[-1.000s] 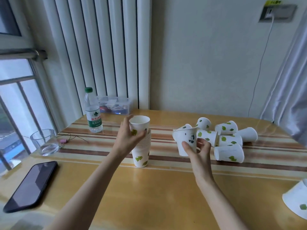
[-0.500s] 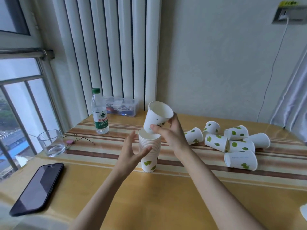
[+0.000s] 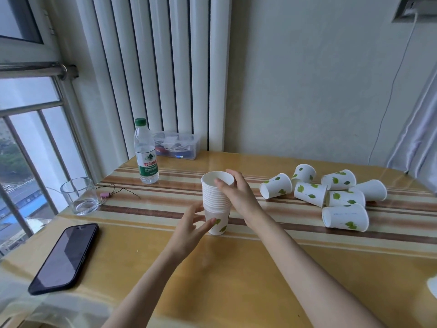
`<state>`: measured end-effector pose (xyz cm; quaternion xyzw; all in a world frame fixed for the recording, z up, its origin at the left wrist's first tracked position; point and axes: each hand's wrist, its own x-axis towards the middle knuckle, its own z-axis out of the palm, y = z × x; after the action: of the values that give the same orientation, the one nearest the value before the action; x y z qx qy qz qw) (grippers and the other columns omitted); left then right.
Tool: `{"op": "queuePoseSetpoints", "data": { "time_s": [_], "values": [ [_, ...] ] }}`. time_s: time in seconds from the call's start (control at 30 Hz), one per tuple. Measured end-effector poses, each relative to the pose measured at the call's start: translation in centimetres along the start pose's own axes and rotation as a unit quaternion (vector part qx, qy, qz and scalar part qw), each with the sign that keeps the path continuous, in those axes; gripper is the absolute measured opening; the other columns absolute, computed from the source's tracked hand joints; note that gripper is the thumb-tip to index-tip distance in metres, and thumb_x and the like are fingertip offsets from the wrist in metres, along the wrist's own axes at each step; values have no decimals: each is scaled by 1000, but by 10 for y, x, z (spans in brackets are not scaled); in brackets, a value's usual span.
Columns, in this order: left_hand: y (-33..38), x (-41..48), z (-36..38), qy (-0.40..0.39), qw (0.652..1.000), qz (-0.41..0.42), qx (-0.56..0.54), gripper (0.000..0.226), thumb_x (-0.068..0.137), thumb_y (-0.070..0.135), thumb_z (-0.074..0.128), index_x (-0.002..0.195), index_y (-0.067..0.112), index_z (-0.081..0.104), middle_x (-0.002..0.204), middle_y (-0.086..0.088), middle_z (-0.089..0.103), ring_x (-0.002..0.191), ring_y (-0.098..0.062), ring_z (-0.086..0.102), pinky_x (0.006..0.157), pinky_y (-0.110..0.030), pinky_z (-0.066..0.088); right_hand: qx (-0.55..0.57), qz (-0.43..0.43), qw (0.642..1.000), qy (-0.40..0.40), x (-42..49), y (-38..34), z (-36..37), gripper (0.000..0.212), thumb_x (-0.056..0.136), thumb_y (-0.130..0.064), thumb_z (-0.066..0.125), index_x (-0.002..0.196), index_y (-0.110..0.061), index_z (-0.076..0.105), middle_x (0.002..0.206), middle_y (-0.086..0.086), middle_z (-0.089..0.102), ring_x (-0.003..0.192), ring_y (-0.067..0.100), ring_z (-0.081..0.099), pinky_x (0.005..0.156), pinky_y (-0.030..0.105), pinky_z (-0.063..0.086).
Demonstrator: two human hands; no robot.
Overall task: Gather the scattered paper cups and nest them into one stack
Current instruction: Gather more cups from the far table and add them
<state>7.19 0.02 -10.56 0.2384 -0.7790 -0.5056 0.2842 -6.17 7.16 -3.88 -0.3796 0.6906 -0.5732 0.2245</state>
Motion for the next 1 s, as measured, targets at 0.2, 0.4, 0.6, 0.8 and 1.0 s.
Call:
{"op": "queuePoseSetpoints", "data": {
  "time_s": [0.2,0.4,0.6,0.8,1.0],
  "values": [
    [0,-12,7,96,993,25,66,53,83,29,65,130,17,42,127,3,44,111,-11,52,87,-22,37,-42,-7,999,2,-15,9,-10,73,79,-62,53,141,-33,28,150,-1,30,139,18,25,111,44,29],
    [11,-52,39,74,982,143,100,30,85,17,62,114,19,53,111,2,53,103,0,54,84,-1,34,-90,-36,992,81,-84,46,-74,38,87,-36,57,123,-29,46,134,-9,41,128,5,33,97,14,29],
    [26,-46,115,-70,975,185,102,25,88,29,58,112,23,54,111,7,52,106,4,49,86,-5,36,-254,-70,924,276,-154,89,-173,22,83,-5,60,104,-12,60,109,2,58,111,20,52,92,4,30],
    [59,-20,206,-170,960,205,85,26,88,25,58,113,21,53,114,3,48,96,-7,51,78,-9,36,-345,-24,822,453,-184,105,-252,44,77,-9,69,118,-6,52,124,15,48,119,34,44,101,37,36],
    [76,15,258,-142,965,190,109,41,86,21,60,124,11,47,126,-8,44,116,-18,44,92,-14,28,-177,152,823,517,-192,129,-299,102,68,-23,78,144,-11,12,144,17,33,131,35,34,105,47,34]
  ]
}}
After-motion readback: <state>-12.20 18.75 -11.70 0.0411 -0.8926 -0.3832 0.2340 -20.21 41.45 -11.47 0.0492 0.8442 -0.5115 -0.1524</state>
